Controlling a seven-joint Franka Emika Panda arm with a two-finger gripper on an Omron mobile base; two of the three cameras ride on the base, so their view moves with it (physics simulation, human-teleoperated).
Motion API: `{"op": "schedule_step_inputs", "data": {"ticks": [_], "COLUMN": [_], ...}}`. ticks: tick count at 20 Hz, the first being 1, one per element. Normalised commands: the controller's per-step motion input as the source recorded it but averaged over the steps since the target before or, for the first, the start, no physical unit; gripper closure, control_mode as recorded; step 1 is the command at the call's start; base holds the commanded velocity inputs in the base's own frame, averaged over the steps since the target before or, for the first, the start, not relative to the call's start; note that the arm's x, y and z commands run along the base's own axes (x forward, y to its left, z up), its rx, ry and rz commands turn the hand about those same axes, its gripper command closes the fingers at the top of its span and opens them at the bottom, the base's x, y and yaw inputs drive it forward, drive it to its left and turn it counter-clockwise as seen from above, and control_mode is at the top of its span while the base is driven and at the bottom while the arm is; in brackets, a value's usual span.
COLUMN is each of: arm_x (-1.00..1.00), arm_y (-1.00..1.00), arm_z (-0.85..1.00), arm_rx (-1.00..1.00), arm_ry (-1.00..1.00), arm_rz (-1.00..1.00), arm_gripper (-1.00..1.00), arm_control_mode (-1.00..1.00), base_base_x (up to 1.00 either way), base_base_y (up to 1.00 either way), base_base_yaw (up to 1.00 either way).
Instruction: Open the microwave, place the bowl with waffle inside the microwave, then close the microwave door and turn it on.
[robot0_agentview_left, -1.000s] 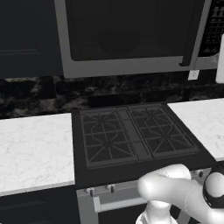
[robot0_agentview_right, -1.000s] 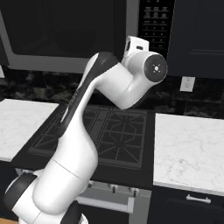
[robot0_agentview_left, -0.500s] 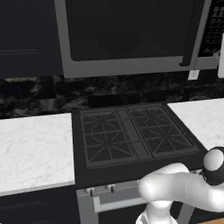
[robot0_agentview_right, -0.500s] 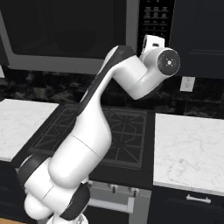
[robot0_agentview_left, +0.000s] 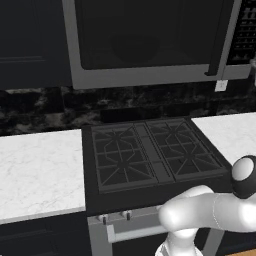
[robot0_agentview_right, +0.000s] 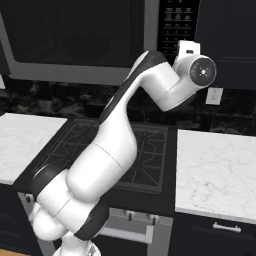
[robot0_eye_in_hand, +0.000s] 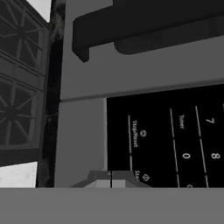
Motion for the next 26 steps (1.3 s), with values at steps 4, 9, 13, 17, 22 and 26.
{"op": "schedule_step_inputs", "data": {"ticks": [4, 9, 13, 17, 22, 26], "arm_x": [0.15, 0.12, 0.27, 0.41, 0.62, 0.61], "arm_y": [-0.24, 0.0, 0.0, 0.0, -0.07, -0.07], "arm_z": [0.0, 0.0, 0.0, 0.0, 0.0, -0.11], "arm_rx": [-0.02, 0.0, 0.0, 0.0, 0.0, 0.0], "arm_ry": [-0.1, -0.15, -0.02, 0.0, 0.0, -0.04], "arm_rz": [-0.03, 0.0, 0.0, 0.0, 0.0, 0.0], "arm_gripper": [1.0, 1.0, 1.0, 1.0, 1.0, 1.0], "arm_control_mode": [-1.0, -1.0, -1.0, -1.0, -1.0, -1.0], "base_base_x": [0.0, 0.0, 0.0, 0.0, 0.0, 0.0], "base_base_y": [0.0, 0.0, 0.0, 0.0, 0.0, 0.0], "base_base_yaw": [0.0, 0.0, 0.0, 0.0, 0.0, 0.0]}}
